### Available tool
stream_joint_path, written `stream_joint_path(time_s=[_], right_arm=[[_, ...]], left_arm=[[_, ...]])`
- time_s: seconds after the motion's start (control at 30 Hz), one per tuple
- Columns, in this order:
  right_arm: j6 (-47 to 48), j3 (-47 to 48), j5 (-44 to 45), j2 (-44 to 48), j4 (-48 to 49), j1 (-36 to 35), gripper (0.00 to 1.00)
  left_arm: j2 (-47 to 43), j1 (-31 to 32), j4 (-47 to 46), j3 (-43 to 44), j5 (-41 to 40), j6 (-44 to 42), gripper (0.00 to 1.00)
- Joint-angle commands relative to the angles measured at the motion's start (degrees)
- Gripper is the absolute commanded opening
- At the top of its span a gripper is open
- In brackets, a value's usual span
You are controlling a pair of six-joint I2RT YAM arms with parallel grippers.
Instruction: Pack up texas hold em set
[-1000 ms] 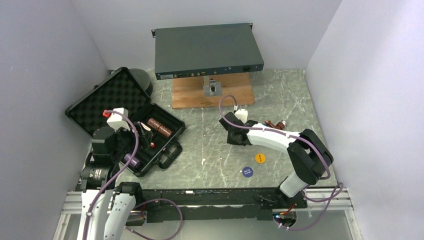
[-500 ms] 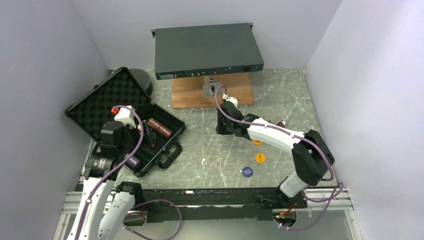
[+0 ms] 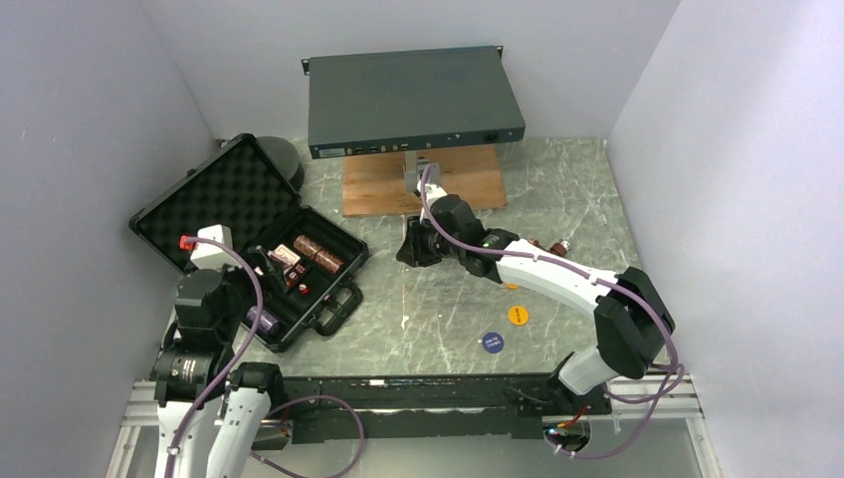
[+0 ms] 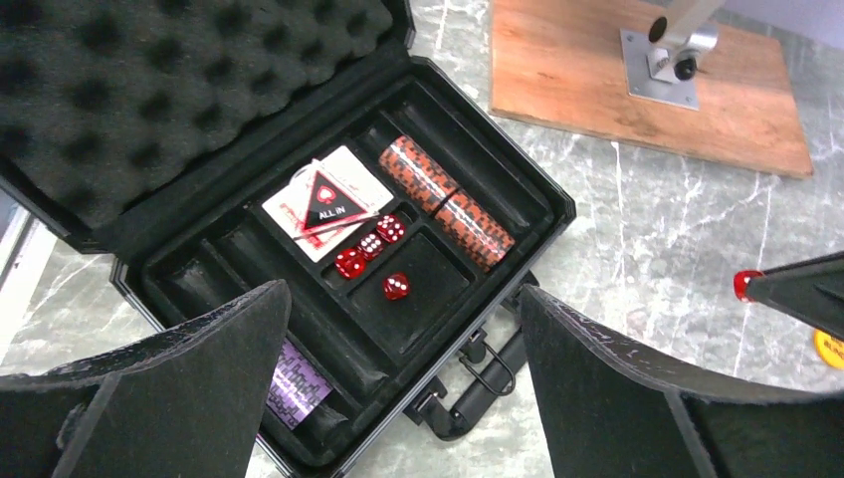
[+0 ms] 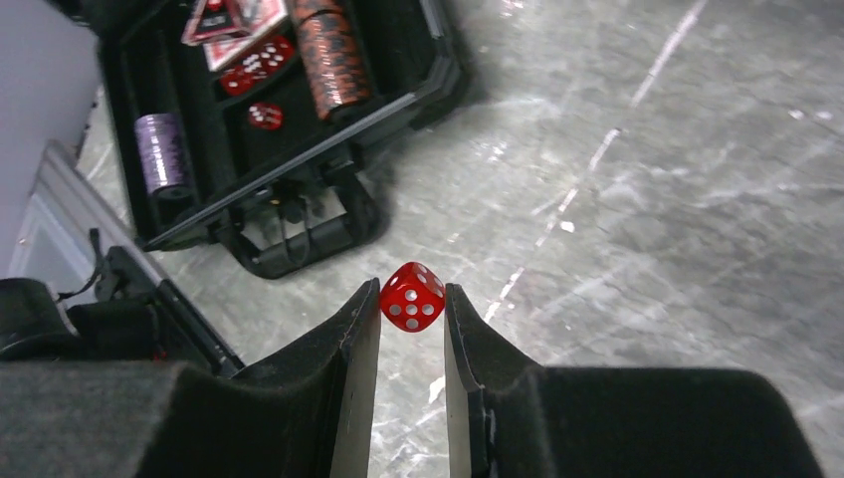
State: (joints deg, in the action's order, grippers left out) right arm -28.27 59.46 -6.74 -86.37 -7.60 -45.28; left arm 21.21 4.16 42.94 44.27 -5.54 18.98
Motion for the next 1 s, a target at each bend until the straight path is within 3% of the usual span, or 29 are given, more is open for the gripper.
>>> stream_joint_path(time_s=[0.0, 0.23, 0.43, 0.97], right_arm=[[2.5, 4.7, -4.5, -1.1, 4.3, -1.6, 0.00], [3.5, 8.6, -5.6, -4.7, 4.7, -3.9, 0.00], [5.0, 12.7, -7.3, -7.0, 3.8, -4.1, 0.00], [5.2, 22.7, -7.8, -15.1, -1.7, -6.5, 0.00]], left_arm=[[-1.4, -2.5, -1.0, 0.6, -1.1, 0.3, 0.91], [-0.5, -3.4, -0.6, 1.0, 0.2, -0.1, 0.92], [-0.8, -3.4, -0.9, 0.8, 0.4, -0.1, 1.00], [-1.3, -6.0, -1.4, 0.7, 2.3, -0.7, 1.00]])
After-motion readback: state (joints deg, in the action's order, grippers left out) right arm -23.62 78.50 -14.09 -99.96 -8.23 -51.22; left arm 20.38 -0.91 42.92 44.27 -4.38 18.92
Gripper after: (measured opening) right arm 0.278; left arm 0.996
